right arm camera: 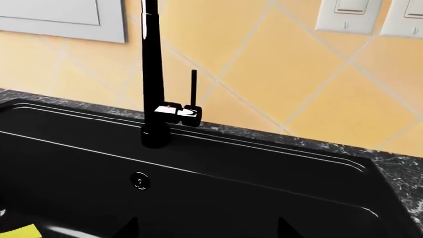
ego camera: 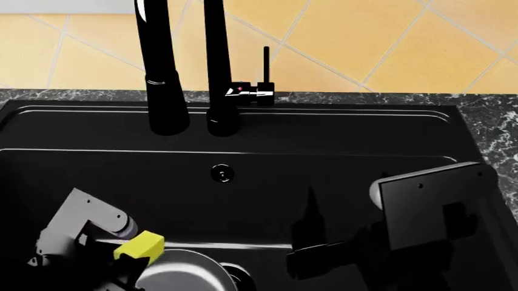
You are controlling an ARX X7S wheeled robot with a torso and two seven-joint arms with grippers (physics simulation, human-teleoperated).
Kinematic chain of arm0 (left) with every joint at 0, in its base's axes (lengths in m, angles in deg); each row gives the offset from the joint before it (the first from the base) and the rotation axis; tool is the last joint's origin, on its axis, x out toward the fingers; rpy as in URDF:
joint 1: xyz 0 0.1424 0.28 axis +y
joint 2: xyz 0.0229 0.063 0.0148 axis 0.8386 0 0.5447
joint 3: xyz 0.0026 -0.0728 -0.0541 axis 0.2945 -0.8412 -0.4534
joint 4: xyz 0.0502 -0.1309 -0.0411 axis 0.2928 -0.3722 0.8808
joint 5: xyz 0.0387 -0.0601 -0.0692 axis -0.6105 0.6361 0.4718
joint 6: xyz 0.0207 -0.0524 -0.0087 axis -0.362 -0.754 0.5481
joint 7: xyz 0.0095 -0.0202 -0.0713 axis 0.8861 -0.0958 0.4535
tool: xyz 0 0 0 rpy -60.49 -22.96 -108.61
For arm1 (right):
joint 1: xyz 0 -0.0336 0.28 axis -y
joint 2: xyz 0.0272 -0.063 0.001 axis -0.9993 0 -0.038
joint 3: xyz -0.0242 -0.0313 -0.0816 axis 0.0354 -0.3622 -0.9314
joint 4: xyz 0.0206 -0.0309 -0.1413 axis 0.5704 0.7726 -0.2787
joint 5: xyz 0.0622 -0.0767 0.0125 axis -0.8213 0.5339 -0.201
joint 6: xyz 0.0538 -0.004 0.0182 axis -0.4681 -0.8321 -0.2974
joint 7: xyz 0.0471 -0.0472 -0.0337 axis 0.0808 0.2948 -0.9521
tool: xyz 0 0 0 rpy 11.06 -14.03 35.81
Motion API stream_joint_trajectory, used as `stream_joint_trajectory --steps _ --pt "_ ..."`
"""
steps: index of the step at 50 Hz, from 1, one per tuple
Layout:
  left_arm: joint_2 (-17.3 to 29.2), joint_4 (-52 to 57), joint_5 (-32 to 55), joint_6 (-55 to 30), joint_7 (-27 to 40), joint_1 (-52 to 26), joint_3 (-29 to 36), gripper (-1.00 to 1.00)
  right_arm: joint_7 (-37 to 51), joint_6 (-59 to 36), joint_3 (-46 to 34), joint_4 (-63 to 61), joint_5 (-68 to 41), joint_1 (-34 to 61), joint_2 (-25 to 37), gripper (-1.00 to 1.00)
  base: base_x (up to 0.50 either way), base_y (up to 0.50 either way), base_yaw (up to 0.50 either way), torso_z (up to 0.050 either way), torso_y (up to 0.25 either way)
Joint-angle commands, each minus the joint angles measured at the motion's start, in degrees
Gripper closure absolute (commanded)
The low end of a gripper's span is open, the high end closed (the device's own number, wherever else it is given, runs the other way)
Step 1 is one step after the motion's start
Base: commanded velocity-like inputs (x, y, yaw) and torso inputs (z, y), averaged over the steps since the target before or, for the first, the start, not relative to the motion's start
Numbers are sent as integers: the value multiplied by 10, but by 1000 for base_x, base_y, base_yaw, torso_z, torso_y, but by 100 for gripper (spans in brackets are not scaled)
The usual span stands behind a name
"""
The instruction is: Pick the pan and sponge and place them into the sink. Then turn on the water.
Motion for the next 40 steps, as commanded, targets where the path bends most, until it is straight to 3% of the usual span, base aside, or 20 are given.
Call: stream_joint_trajectory --steps 1,27,28,40 --pt "-21 -65 -20 29 -23 -13 27 100 -2 -2 -7 5 -2 4 -1 -100 0 0 0 0 0" --pt "-68 -213 -52 87 -70 -41 59 100 -11 11 -19 23 3 5 -4 -100 0 0 0 0 0" --pt "-69 -215 -52 87 -70 -41 60 -100 -11 11 -20 23 3 5 -4 -100 0 0 0 0 0" --pt "-64 -196 -51 84 -60 -38 57 -100 -14 17 -24 28 5 6 -5 -100 0 0 0 0 0"
